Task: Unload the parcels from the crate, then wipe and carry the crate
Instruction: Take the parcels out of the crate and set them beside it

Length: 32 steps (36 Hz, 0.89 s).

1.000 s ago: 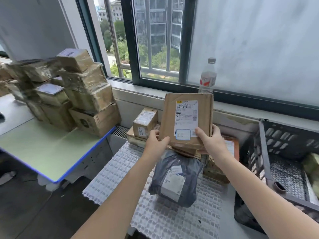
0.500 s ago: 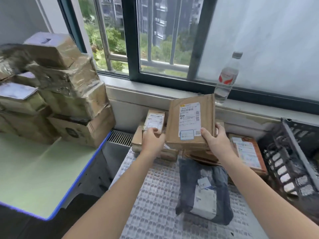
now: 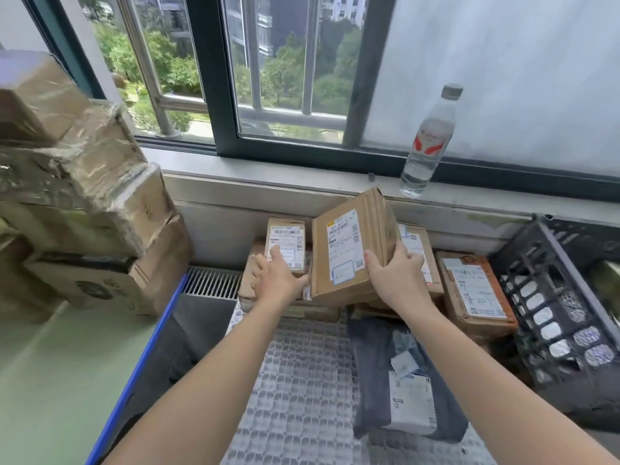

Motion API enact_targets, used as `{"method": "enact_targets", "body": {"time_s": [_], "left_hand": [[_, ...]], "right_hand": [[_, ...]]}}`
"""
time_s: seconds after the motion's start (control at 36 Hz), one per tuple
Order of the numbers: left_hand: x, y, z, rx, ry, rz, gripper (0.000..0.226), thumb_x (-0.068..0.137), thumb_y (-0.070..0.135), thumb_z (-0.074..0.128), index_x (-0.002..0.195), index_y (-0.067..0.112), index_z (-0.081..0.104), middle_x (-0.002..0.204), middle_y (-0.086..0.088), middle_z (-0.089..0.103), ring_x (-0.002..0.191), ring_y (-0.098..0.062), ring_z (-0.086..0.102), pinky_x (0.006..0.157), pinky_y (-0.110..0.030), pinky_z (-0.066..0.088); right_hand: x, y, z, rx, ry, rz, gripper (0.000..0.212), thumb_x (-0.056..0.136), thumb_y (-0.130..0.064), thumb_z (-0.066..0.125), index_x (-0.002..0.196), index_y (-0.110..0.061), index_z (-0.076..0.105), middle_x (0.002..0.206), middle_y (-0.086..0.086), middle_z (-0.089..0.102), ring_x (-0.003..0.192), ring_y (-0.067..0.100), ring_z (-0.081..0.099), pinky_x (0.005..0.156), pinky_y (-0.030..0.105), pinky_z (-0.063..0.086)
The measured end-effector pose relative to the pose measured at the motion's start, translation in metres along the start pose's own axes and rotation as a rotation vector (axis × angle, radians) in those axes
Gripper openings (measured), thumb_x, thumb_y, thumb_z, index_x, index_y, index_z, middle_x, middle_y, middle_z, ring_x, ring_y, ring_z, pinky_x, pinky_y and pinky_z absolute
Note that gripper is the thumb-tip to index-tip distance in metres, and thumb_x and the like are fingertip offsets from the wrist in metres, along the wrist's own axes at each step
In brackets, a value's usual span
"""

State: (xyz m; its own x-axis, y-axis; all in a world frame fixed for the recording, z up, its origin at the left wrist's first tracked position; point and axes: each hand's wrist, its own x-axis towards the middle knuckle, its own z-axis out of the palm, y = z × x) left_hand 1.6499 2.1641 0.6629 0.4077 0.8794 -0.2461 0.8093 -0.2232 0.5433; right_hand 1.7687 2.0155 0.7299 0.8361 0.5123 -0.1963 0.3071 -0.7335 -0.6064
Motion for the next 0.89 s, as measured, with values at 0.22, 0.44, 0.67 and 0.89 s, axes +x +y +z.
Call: {"method": "enact_targets", "body": {"time_s": [0.22,0.44,0.67,0.89], "left_hand": [[0.01,-0.012,-0.001,-0.031,0.037,-0.004,0.083,0.081,0.048,0.07,0.143,0.02,0.024,0.138,-0.016,0.032,0.124,-0.033,0.038,0.092,-0.042,0.042],[0.027,-0.03,-0.007,-0.095,-0.031,0.033,0.087,0.079,0.05,0.073,0.146,0.022,0.024,0.149,-0.013,0.02,0.135,-0.034,0.026,0.103,-0.049,0.04],[-0.012,-0.035,-0.01,-0.168,0.311,0.186,0.058,0.088,0.039,0.063,0.137,0.015,0.043,0.141,-0.009,0.033,0.129,-0.029,0.031,0.102,-0.045,0.036],[-0.075,-0.043,0.013,-0.651,-0.288,-0.142,0.065,0.09,0.049,0.062,0.141,0.017,0.036,0.131,0.003,0.049,0.111,-0.016,0.052,0.087,-0.037,0.049]], "right_hand": [[0.001,-0.023,0.018,-0.139,0.041,-0.007,0.074,0.097,-0.056,0.04,0.152,-0.014,0.014,0.135,0.016,0.031,0.112,0.038,0.051,0.085,0.039,0.041],[-0.007,-0.038,0.017,-0.268,-0.041,-0.027,0.065,0.099,-0.053,0.039,0.149,-0.015,0.022,0.135,0.019,0.034,0.112,0.037,0.051,0.079,0.037,0.036],[-0.028,-0.028,-0.001,-0.302,-0.128,-0.01,0.064,0.099,-0.051,0.037,0.152,-0.018,0.021,0.139,0.022,0.032,0.105,0.037,0.051,0.08,0.037,0.042],[-0.068,-0.004,0.0,-0.307,-0.159,-0.034,0.064,0.1,-0.049,0.036,0.154,-0.02,0.016,0.141,0.02,0.035,0.114,0.039,0.05,0.086,0.039,0.043]]}}
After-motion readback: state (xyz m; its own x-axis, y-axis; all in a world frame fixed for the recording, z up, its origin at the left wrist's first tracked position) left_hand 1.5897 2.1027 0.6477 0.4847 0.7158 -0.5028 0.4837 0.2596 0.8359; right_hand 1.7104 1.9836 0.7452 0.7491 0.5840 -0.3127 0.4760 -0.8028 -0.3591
